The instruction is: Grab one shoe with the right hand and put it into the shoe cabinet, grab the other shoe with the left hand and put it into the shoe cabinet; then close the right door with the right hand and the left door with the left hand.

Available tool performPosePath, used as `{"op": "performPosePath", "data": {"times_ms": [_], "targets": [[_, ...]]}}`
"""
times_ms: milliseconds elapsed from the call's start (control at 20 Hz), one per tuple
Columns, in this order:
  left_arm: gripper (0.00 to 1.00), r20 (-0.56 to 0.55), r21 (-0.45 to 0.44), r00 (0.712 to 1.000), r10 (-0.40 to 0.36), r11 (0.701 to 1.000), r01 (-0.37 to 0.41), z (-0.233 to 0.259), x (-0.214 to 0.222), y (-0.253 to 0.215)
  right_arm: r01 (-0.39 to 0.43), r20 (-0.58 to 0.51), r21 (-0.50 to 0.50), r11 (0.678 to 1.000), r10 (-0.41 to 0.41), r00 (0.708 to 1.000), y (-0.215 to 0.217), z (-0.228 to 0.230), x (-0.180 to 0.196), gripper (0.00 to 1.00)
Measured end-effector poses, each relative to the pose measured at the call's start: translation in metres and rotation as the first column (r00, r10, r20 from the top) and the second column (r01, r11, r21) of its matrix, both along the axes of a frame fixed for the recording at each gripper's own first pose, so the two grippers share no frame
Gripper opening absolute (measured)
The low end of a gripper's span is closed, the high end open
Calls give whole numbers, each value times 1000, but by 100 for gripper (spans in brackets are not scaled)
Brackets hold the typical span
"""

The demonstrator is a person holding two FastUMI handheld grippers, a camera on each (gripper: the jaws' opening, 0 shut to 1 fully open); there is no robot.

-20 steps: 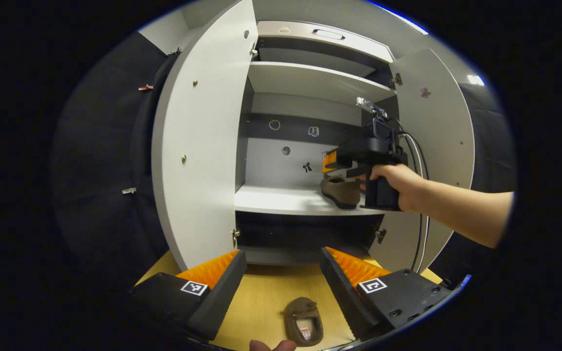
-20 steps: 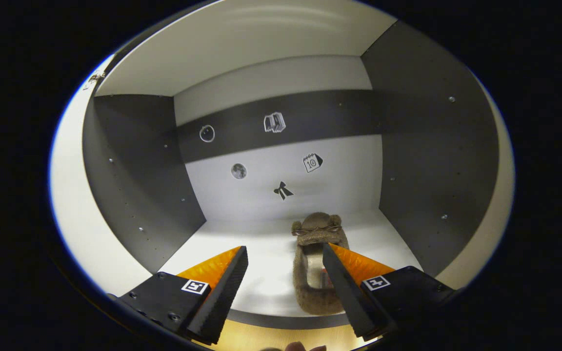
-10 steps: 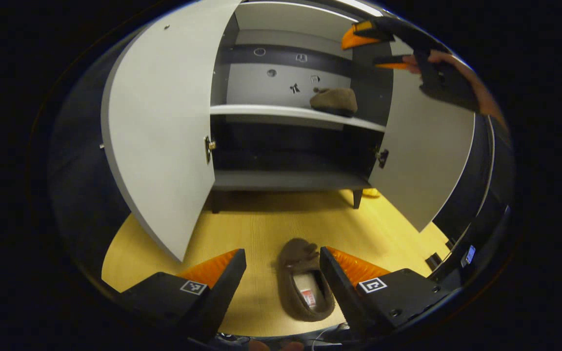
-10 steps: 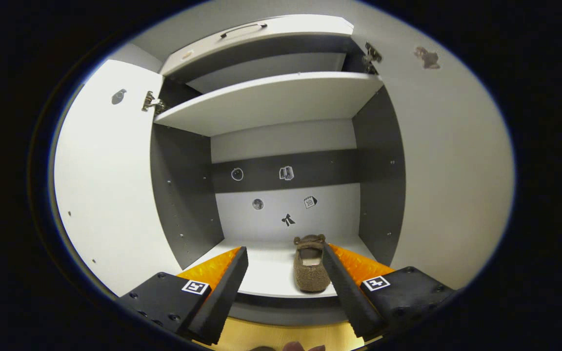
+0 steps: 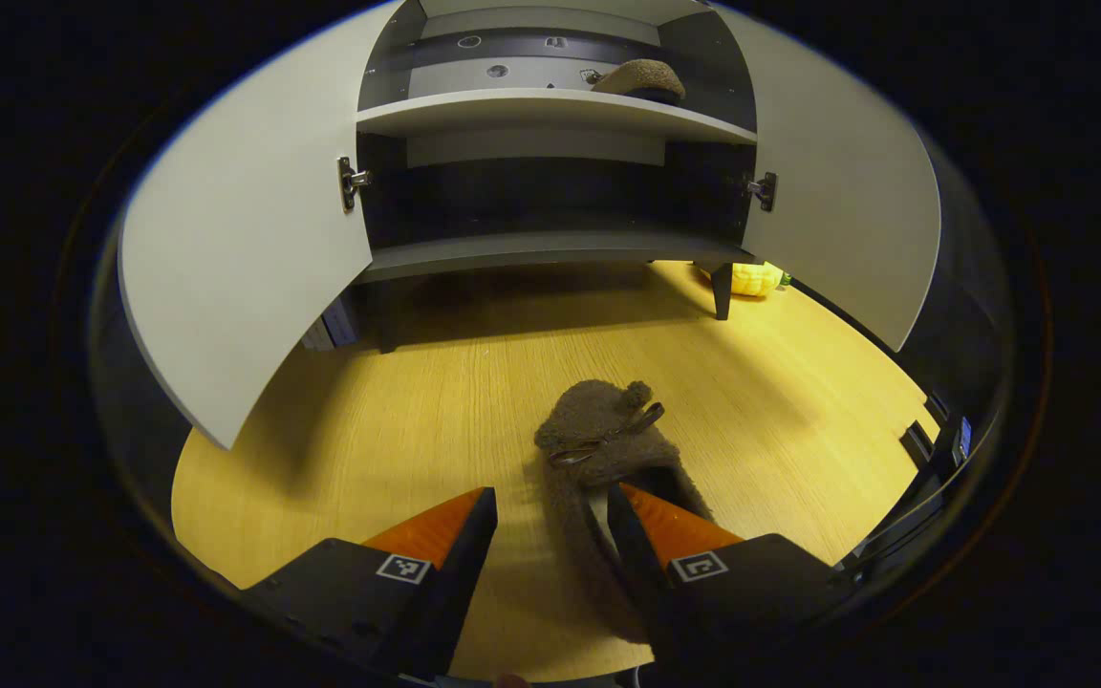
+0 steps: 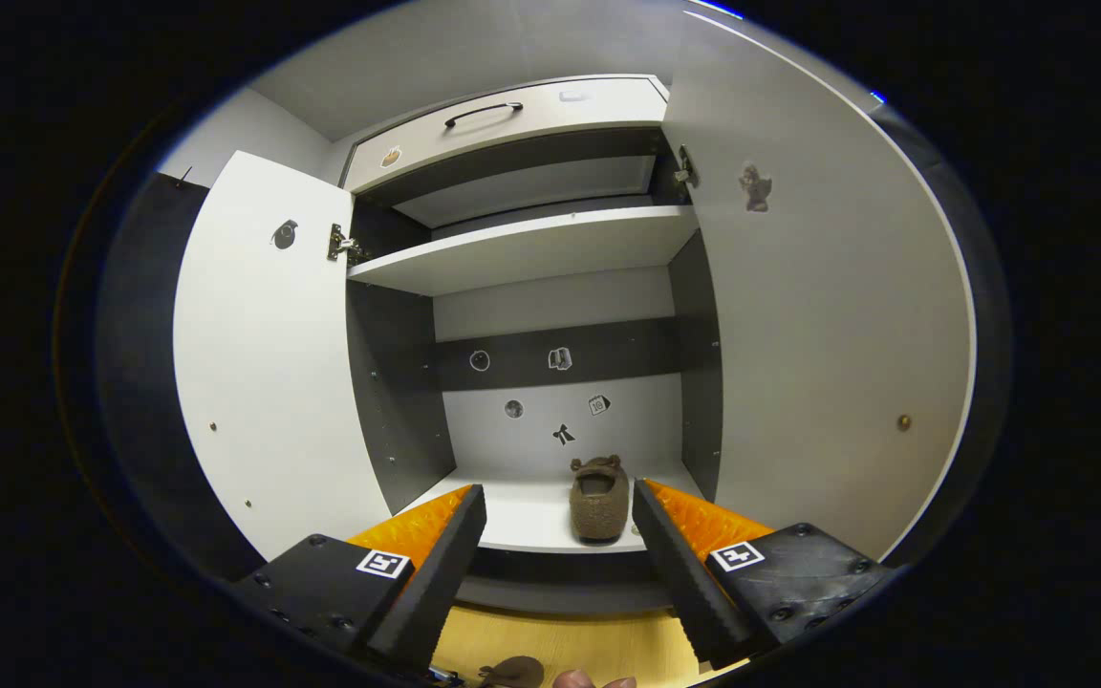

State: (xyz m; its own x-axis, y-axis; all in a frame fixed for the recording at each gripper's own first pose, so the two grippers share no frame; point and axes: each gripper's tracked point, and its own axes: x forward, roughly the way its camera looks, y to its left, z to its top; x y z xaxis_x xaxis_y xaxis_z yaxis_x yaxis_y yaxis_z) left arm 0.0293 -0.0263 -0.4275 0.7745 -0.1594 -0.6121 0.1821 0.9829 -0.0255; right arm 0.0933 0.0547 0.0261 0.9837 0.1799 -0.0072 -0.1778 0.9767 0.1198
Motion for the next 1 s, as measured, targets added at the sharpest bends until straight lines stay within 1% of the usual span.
{"op": "performPosePath", "data": {"times_ms": [50,150,200,250,300,400,450,500,550,600,650,700,850,950,1000], "targets": [[75,9,-12,1000,10,1000,-10,-4,7,-1,9,-6,-5,1000,-9,1000,-8,-1,-5,98],[72,10,-67,1000,-4,998,4,-15,16,-12,35,-17,-12,999,-35,999,-25,-2,-13,98],[63,3,-79,1000,-7,997,7,-22,19,-15,43,-18,-7,999,-43,999,-31,-1,-18,98],[60,-7,-77,1000,-3,997,3,-29,23,-15,50,-24,-1,999,-50,998,-36,-1,-22,98],[51,-15,-81,1000,0,997,-2,-34,26,-15,56,-30,3,998,-56,998,-41,-3,-25,98],[43,0,-92,1000,27,995,-27,-32,35,-15,62,-41,-2,998,-62,997,-49,-6,-33,98],[39,-6,-85,999,41,996,-41,-33,36,-14,67,-43,-9,998,-68,997,-53,-7,-36,98],[31,-9,-68,999,49,996,-49,-32,37,-12,71,-45,-13,997,-72,996,-57,-8,-39,98],[29,-18,-49,998,57,997,-58,-30,38,-9,72,-50,-13,997,-73,996,-59,-9,-41,98],[16,-26,-37,998,60,997,-61,-30,38,-8,70,-52,-10,998,-70,996,-61,-10,-44,98],[12,-47,-36,997,55,998,-57,-31,37,-10,69,-55,-10,998,-69,996,-62,-11,-46,100],[9,-67,-42,997,47,998,-50,-29,33,-13,69,-56,-11,998,-69,996,-64,-11,-47,98],[7,-81,-48,996,21,999,-25,-4,29,-21,51,-56,-5,999,-52,997,-66,-8,-61,98],[7,-55,-13,998,42,999,-43,28,30,-16,48,-59,-3,999,-48,997,-70,-10,-66,98],[7,-42,4,997,66,998,-65,48,30,-13,46,-64,1,999,-45,997,-72,-10,-68,98]]}}
